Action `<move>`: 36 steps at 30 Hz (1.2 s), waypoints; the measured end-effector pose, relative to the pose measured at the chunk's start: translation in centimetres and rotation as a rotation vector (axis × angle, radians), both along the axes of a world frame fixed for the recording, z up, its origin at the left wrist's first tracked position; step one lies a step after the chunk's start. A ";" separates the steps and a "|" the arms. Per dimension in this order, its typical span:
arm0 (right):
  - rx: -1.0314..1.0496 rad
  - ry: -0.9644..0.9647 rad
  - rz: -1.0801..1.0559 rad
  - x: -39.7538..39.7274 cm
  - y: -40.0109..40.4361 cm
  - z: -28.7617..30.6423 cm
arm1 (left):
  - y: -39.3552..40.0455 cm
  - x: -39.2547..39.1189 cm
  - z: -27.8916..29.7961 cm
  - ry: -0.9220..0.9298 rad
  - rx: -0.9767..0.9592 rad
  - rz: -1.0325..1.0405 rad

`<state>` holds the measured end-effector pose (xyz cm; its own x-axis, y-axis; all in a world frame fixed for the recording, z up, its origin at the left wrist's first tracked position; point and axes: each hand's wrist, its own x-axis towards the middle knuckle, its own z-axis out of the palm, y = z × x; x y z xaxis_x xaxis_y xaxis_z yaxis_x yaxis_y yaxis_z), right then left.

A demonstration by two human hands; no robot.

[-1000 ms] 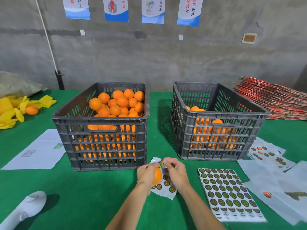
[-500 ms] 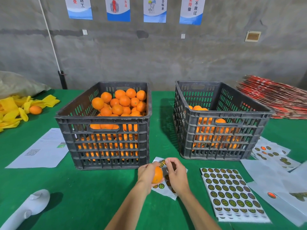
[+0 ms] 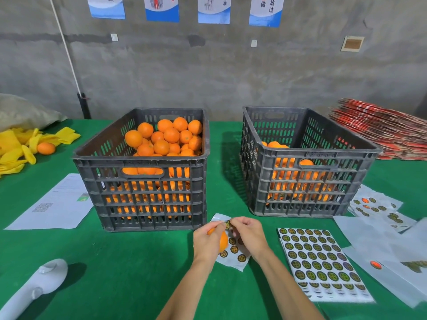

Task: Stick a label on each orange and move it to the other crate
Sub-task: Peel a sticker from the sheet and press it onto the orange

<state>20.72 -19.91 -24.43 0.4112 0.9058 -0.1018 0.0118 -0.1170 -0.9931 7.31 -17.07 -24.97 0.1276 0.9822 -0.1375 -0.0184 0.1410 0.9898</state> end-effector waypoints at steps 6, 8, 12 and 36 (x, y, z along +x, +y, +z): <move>-0.056 0.072 -0.045 1.6 -0.3 0.6 | -0.5 -0.2 -0.5 -0.034 0.027 0.053; -0.040 0.066 -0.021 1.8 -0.4 0.6 | -0.3 -0.3 -0.6 -0.030 0.028 0.034; -0.064 -0.035 0.056 1.3 -0.1 0.3 | -0.1 -0.6 -0.7 -0.050 0.017 0.044; -0.230 -0.845 0.034 -0.4 2.0 0.7 | 0.8 -2.1 -0.1 -0.402 -0.360 0.147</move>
